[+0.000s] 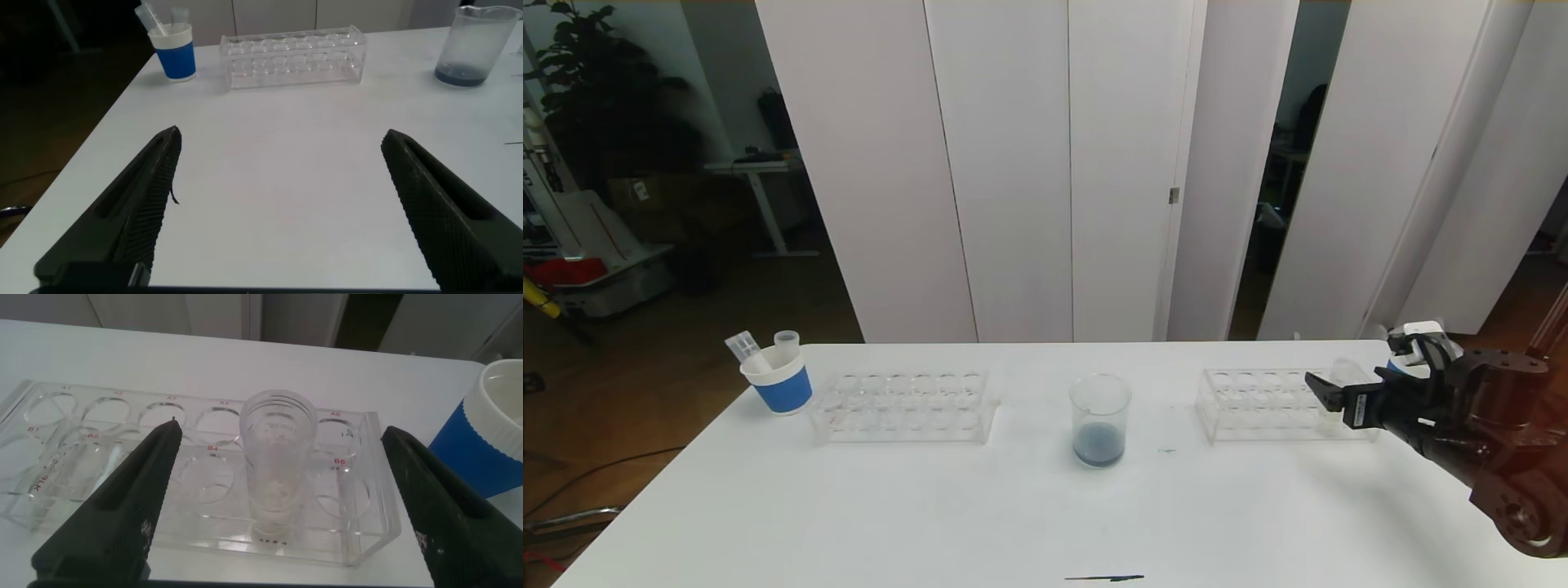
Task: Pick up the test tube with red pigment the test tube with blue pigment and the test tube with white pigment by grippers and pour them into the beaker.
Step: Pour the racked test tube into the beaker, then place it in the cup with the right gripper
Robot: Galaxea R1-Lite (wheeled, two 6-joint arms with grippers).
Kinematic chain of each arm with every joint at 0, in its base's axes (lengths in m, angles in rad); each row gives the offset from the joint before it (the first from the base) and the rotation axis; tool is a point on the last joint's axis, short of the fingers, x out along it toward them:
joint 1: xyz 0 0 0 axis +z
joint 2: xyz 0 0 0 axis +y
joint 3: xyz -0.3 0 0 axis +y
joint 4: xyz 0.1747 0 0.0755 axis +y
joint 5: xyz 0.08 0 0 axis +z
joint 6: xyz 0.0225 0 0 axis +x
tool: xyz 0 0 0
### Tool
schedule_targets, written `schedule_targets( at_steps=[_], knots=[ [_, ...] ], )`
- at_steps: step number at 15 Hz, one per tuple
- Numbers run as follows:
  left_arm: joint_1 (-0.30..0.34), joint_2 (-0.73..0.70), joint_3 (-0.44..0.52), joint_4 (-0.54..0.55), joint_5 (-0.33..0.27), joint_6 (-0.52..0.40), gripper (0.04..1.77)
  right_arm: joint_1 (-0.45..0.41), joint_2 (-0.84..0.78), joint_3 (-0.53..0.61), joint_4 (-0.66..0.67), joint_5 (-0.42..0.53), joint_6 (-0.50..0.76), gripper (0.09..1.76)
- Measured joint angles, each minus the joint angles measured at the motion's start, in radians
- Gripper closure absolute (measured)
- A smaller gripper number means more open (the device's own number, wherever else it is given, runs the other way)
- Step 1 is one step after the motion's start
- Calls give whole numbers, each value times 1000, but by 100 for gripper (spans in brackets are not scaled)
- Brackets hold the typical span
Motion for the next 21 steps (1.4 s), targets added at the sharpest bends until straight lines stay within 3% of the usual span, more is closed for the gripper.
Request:
schedule_targets(
  at_steps=[1,2,3,4,5,6,7,21],
  knots=[
    [0,0,0,0,0,0,6,1,5,-8,0,0,0,15],
    [0,0,0,0,0,0,6,1,11,-16,0,0,0,34],
    [0,0,0,0,0,0,6,1,17,-22,2,0,2,66],
    [0,0,0,0,0,0,6,1,23,-27,3,0,4,115],
    [0,0,0,0,0,0,6,1,27,-30,3,1,7,142],
    [0,0,0,0,0,0,6,1,31,-35,4,2,10,145],
    [0,0,0,0,0,0,6,1,36,-39,4,3,12,122],
    [0,0,0,0,0,0,6,7,41,-33,3,3,33,127]
  ],
)
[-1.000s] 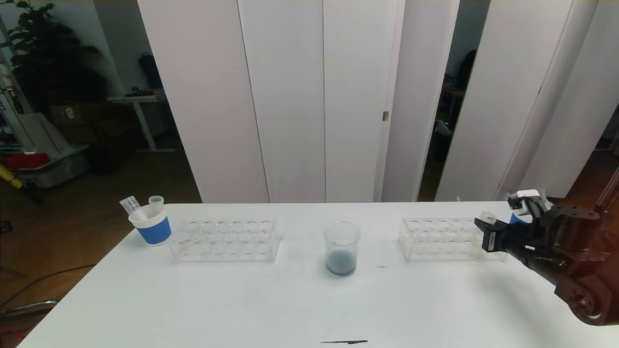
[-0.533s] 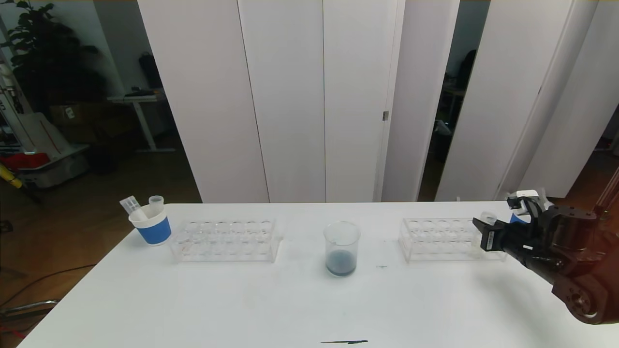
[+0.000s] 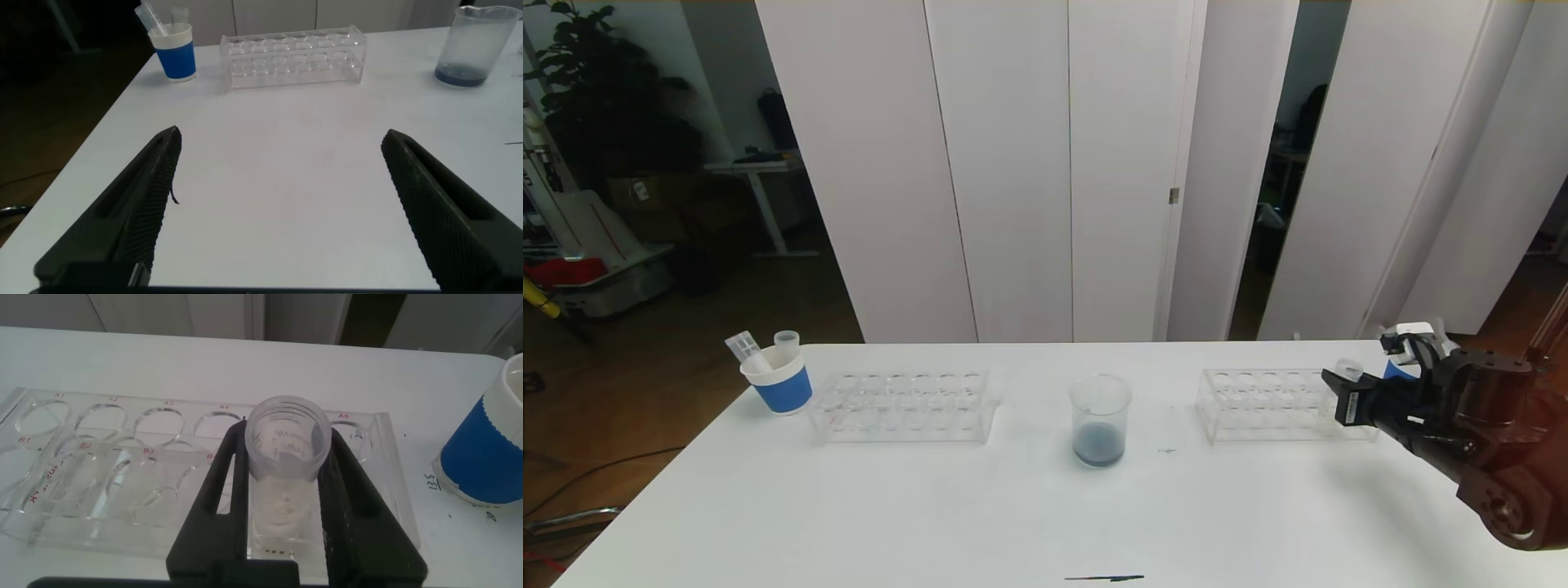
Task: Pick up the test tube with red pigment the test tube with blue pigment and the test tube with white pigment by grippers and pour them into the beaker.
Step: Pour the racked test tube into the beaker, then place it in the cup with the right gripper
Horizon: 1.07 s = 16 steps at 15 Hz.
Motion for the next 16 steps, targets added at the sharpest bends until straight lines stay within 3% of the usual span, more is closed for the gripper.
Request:
schedule_targets(
  at_steps=[10,13,16],
  knots=[
    [0,0,0,0,0,0,6,2,-114,-14,15,15,5,127],
    [0,0,0,0,0,0,6,7,-185,-40,100,16,4,127],
    [0,0,0,0,0,0,6,10,-262,-139,262,16,4,127]
  ],
)
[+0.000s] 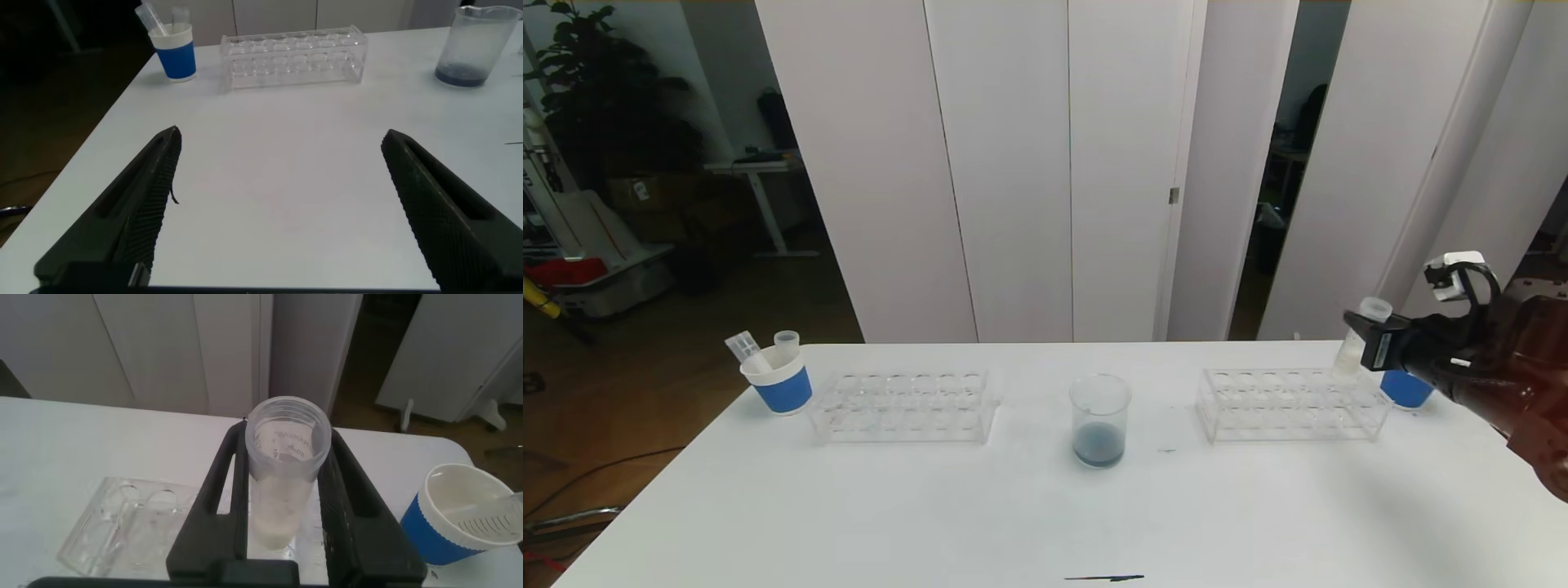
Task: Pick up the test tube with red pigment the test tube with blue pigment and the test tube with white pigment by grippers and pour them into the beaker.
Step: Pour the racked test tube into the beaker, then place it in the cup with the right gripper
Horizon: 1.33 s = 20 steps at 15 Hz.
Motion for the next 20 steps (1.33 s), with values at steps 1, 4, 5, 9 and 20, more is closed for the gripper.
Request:
schedule_targets(
  at_steps=[1,4,5,9,20],
  knots=[
    [0,0,0,0,0,0,6,4,-21,-49,65,1,0,127],
    [0,0,0,0,0,0,6,21,-62,-250,288,45,0,127],
    [0,0,0,0,0,0,6,29,-67,-328,370,60,0,127],
    [0,0,0,0,0,0,6,85,-30,-621,589,174,-11,127],
    [0,0,0,0,0,0,6,239,156,-581,263,407,-170,127]
  ],
)
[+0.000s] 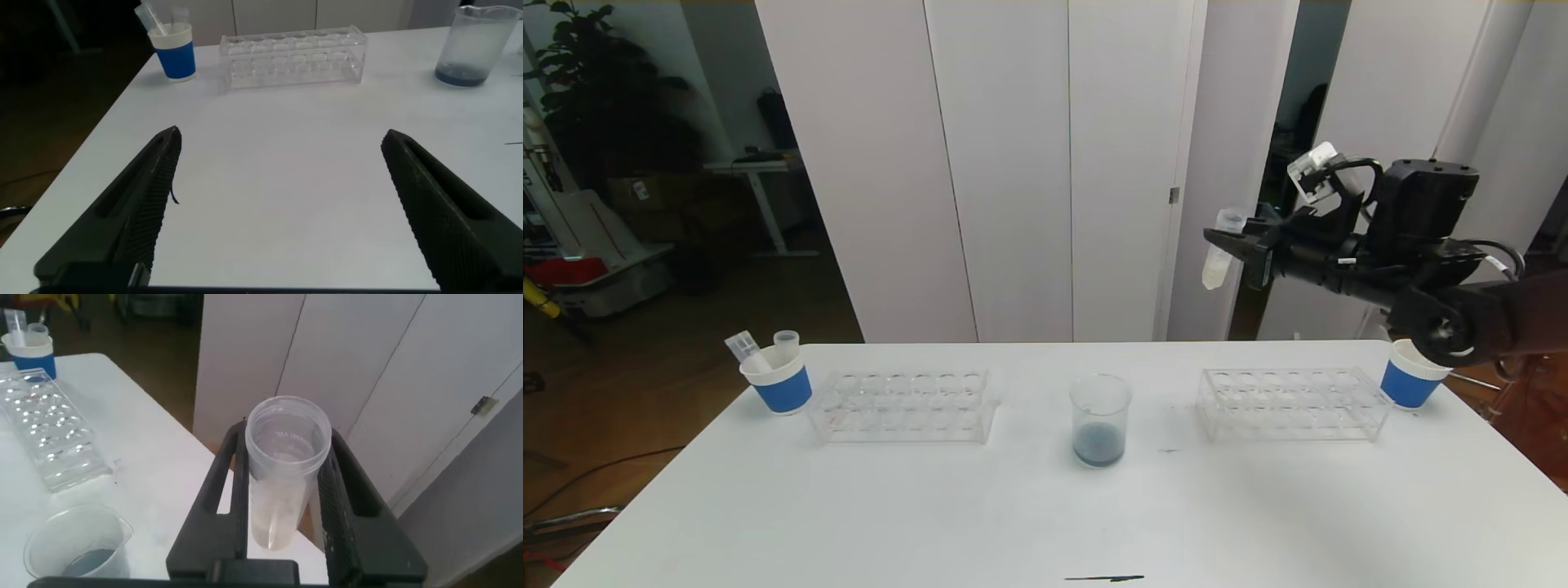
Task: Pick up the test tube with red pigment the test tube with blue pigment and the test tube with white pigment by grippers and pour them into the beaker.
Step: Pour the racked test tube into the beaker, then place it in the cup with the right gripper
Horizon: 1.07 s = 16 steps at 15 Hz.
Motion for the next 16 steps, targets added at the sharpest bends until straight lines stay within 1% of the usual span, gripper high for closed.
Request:
schedule_targets(
  at_steps=[1,2,4,7,12,16],
  knots=[
    [0,0,0,0,0,0,6,19,16,36,-69,17,-25,127],
    [0,0,0,0,0,0,6,37,27,64,-99,23,-58,127],
    [0,0,0,0,0,0,6,64,42,101,-112,28,-149,127],
    [0,0,0,0,0,0,6,87,60,121,-116,38,-267,127],
    [0,0,0,0,0,0,6,129,81,122,-117,41,-345,127],
    [0,0,0,0,0,0,6,149,108,82,-116,41,-388,127]
  ],
)
